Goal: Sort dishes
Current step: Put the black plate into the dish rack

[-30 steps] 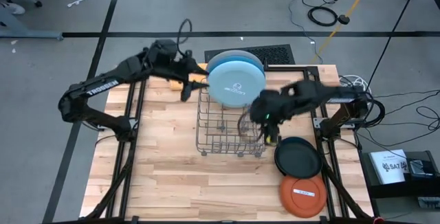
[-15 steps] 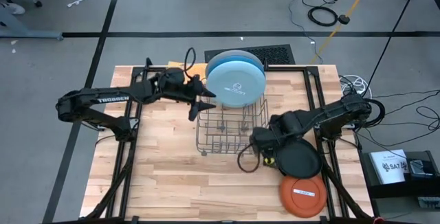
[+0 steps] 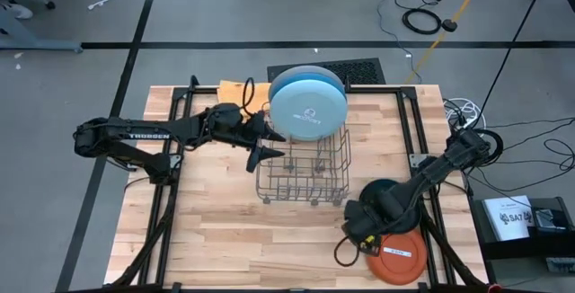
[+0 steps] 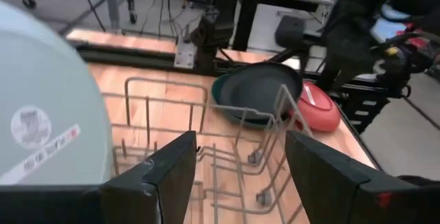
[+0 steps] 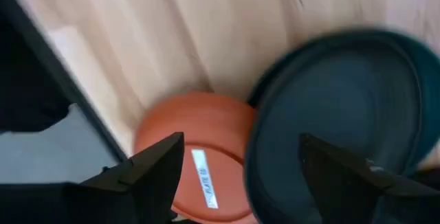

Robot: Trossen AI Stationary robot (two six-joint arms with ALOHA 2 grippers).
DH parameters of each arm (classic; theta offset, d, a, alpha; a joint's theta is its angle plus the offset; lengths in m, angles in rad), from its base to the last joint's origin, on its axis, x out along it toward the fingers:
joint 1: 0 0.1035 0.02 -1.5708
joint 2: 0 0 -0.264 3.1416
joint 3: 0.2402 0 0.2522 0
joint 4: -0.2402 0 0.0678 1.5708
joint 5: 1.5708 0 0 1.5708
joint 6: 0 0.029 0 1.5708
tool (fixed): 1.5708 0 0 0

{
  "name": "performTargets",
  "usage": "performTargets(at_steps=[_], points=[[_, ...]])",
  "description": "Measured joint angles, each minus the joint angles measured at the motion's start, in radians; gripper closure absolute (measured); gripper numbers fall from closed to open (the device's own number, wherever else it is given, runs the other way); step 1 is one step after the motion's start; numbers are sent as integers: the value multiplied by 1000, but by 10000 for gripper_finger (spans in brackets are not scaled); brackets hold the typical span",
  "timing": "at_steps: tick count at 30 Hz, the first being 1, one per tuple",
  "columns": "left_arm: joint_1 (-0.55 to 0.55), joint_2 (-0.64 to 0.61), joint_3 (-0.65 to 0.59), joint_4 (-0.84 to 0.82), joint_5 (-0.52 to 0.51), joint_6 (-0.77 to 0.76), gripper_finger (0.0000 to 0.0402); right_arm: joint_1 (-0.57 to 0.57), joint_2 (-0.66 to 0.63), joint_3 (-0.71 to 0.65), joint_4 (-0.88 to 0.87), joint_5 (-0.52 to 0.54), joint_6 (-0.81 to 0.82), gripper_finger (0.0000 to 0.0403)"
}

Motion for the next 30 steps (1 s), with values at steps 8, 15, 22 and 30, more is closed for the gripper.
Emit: performTargets(at_steps=[8,15,22,30], points=[[-22,0,0,53,-14,7,179,85,-64,-127,108,29,203,128],[-48,0,0,52,-14,9,179,142,-109,-253,215,55,334,128],[-70,0,0,49,-14,9,179,151,-107,-348,258,76,355,139],[-74,0,0,49,-21,14,179,149,-107,-381,276,79,305,202]])
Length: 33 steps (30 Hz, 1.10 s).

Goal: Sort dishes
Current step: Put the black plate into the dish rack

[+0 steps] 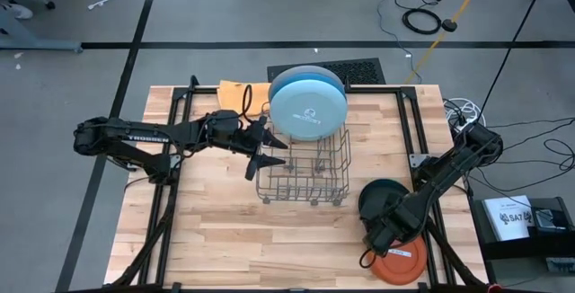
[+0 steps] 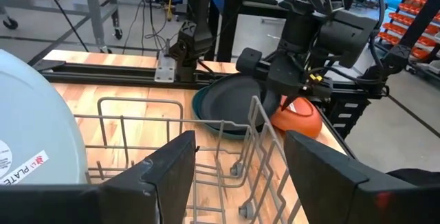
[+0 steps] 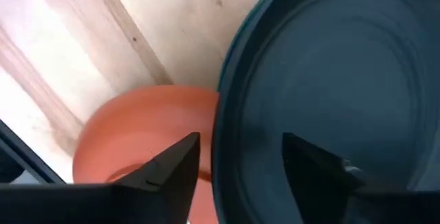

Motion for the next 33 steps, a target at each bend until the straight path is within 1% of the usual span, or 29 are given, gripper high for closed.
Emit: performTargets(at_steps=[2,5,10,12,16,18,23,28,33], points=[[0,0,0,0,-1,1,179,0,0,0,14,0,-11,226],[0,0,0,0,-1,3,179,0,0,0,21,0,-32,274],[0,0,0,0,-1,3,178,0,0,0,26,0,-38,369],[0,0,0,-1,-1,3,178,0,0,2,23,3,-48,390],[0,0,0,-1,-1,3,178,0,0,7,16,2,-59,386],[0,0,0,-1,-1,3,178,0,0,23,1,3,-71,391],[0,0,0,0,-1,4,178,0,0,108,-128,29,-91,397],[0,0,0,0,-1,3,178,0,1,260,-277,95,-118,399],[0,0,0,1,-8,4,178,-1,1,469,-431,191,-124,399]])
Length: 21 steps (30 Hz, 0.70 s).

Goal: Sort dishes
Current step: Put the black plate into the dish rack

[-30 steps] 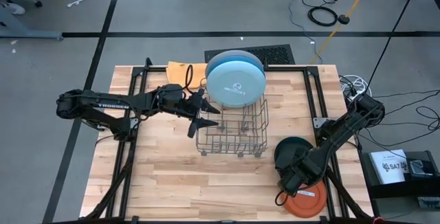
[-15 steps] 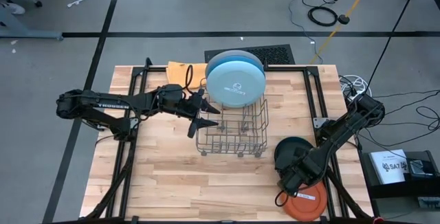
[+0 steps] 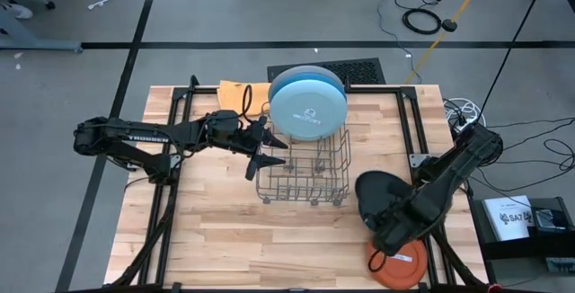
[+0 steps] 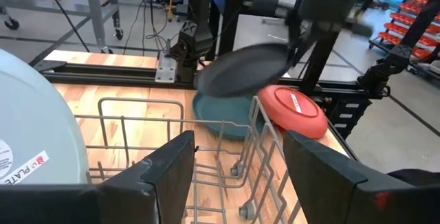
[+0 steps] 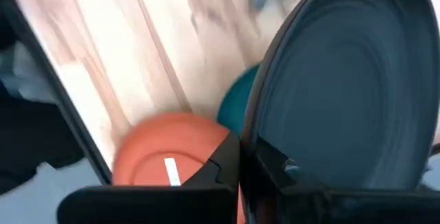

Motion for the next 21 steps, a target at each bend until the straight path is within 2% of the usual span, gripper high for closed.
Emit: performTargets(at_steps=[5,13,18,21], points=[[0,0,0,0,-4,0,178,0,0,212,-73,173,-51,399],[0,0,0,-4,-4,10,178,-13,0,466,-67,457,-363,399],[19,-22,0,-47,-38,18,178,-78,0,521,9,477,-608,399],[41,-77,0,-29,-43,45,178,-134,0,521,76,374,-749,399]])
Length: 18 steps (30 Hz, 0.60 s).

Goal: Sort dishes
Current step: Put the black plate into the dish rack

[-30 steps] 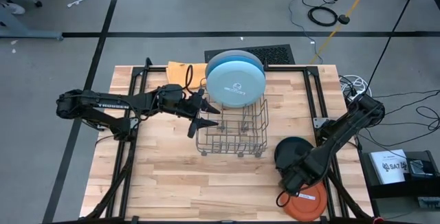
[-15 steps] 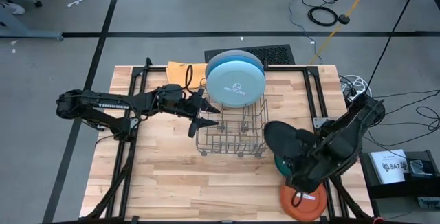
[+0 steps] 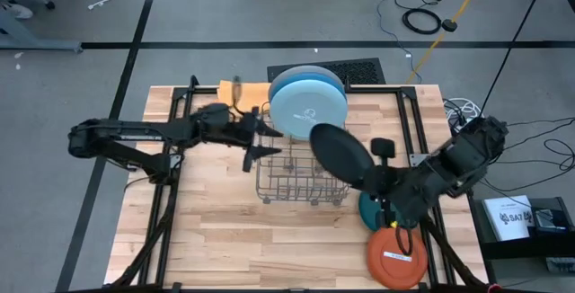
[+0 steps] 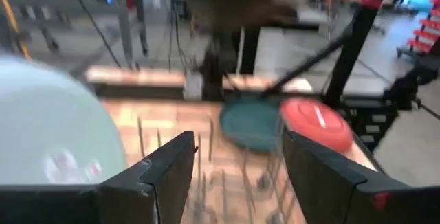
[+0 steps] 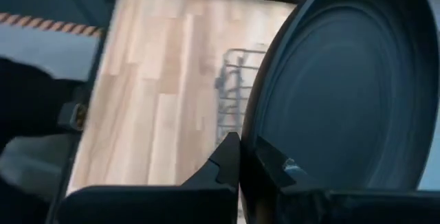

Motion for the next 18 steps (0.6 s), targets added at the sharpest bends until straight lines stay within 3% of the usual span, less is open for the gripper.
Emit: performTargets(at_steps=[7,12,18], points=[[9,-90,1,55,61,197,178,-149,2,-33,144,-260,-301,399],[28,-102,2,182,134,297,178,-272,1,-62,158,-396,-407,399],[72,-80,21,55,193,344,178,-347,0,-64,176,-533,-493,399]])
